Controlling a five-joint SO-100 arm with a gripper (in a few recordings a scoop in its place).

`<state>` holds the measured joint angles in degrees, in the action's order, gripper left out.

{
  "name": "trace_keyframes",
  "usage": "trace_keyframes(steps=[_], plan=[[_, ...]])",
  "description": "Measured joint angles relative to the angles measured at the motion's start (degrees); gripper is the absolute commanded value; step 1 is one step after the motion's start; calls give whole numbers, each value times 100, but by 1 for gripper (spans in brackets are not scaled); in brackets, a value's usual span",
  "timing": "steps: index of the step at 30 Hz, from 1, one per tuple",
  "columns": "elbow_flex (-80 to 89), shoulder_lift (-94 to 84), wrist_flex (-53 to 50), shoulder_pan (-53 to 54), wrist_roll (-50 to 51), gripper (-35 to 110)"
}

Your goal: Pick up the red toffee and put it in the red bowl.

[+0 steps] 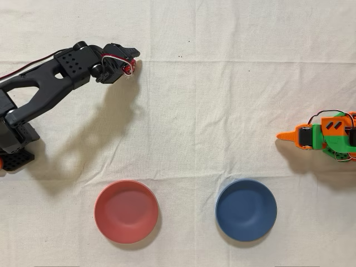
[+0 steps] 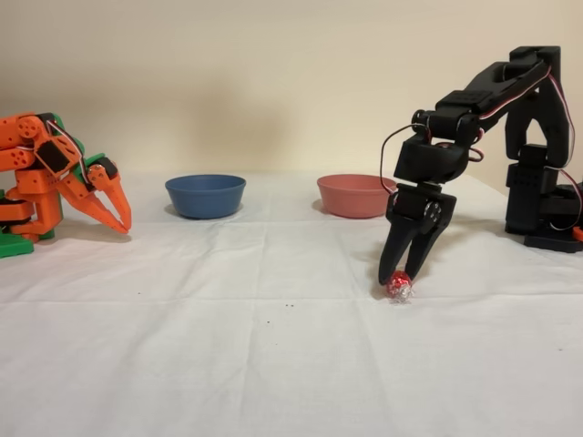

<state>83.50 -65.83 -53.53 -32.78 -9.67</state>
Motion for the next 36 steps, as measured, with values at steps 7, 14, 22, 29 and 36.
trace_keyframes(steps=[7,14,22,29,36], plan=[[-26,114,114,0,-9,27],[-26,114,114,-9,-18,16],[9,114,220,44,35,11],[70,105,220,44,35,10],[272,-35,220,62,-88,10]])
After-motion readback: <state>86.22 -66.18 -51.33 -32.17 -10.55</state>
